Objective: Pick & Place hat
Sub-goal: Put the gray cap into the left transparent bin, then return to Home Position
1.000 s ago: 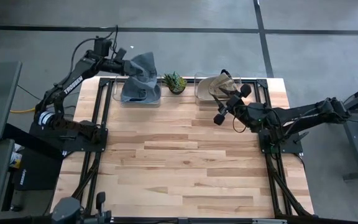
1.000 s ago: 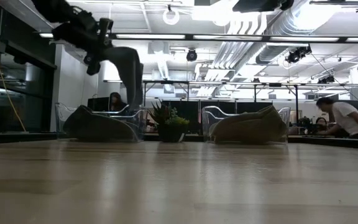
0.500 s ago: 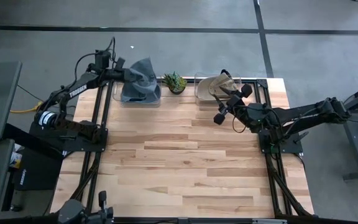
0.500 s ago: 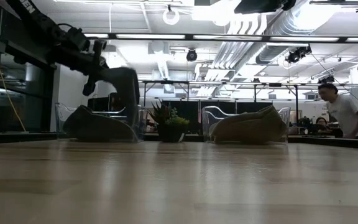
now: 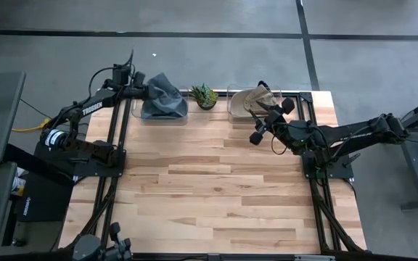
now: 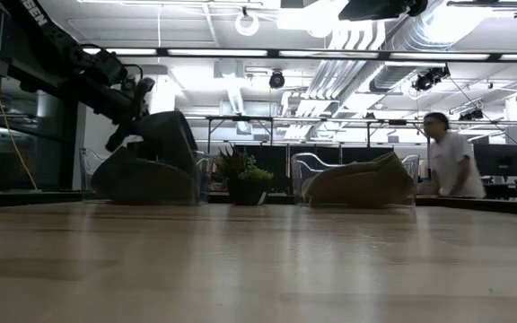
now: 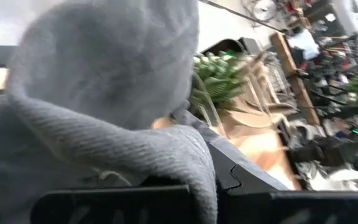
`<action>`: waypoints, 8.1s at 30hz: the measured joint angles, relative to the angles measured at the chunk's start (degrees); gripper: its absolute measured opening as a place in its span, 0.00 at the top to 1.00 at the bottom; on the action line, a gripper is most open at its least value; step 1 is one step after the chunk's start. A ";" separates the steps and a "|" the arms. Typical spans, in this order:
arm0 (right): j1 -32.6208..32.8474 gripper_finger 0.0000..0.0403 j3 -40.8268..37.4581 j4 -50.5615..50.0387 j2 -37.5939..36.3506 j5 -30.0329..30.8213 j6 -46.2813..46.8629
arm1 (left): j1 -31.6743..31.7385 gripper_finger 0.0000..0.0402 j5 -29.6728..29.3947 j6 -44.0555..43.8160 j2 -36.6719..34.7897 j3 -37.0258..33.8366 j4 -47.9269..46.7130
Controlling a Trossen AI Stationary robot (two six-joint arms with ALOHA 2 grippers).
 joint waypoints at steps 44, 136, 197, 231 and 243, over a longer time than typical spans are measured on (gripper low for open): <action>0.00 0.58 0.00 -8.16 0.00 -3.09 7.26 | -1.16 0.43 -17.37 7.29 -0.39 6.37 -23.31; 0.07 0.58 0.00 -20.31 0.02 -8.44 19.67 | -18.92 1.00 -35.21 -27.75 21.48 26.85 -52.49; 0.04 0.58 -24.87 -20.86 -53.39 -25.82 35.42 | -58.57 1.00 -39.86 -40.23 -41.50 -19.25 17.80; 0.04 0.58 -44.56 19.32 -53.18 -23.26 35.45 | -58.55 1.00 -36.66 -44.26 -59.14 -38.86 40.62; 0.04 0.58 -45.88 16.65 -53.22 -23.70 28.75 | -58.55 1.00 -32.41 -37.11 -59.06 -39.01 41.57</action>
